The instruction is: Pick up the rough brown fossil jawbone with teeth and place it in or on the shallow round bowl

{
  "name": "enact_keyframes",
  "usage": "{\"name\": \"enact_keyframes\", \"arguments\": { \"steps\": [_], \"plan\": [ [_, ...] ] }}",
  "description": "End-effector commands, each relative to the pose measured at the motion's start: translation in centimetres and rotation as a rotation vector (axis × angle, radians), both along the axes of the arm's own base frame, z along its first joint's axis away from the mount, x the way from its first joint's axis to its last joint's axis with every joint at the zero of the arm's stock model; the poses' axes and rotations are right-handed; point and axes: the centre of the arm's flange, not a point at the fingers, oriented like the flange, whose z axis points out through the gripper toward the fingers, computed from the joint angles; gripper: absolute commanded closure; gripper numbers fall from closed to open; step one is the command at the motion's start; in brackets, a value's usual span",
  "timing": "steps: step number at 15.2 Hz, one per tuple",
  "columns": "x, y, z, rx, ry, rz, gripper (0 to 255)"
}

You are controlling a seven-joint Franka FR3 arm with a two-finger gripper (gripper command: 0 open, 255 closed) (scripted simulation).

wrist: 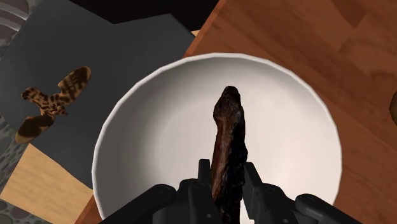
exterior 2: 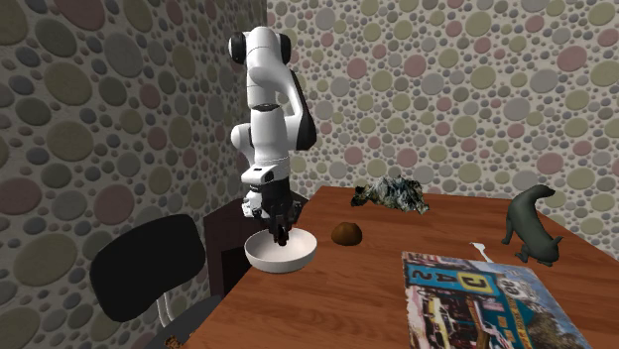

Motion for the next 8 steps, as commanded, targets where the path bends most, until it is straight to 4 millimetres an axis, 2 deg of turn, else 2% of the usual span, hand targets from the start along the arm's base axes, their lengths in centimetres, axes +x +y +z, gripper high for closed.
{"name": "enact_keyframes", "arguments": {
  "steps": [1, 5, 6, 8],
  "plan": [
    [0.00, 0.01, -0.05, 0.000, 0.000, 0.000, 255],
    [0.00, 0.01, -0.05, 0.000, 0.000, 0.000, 255],
    [0.00, 0.01, -0.05, 0.000, 0.000, 0.000, 0],
    [0.00, 0.01, -0.05, 0.000, 0.000, 0.000, 0]
  ]
}}
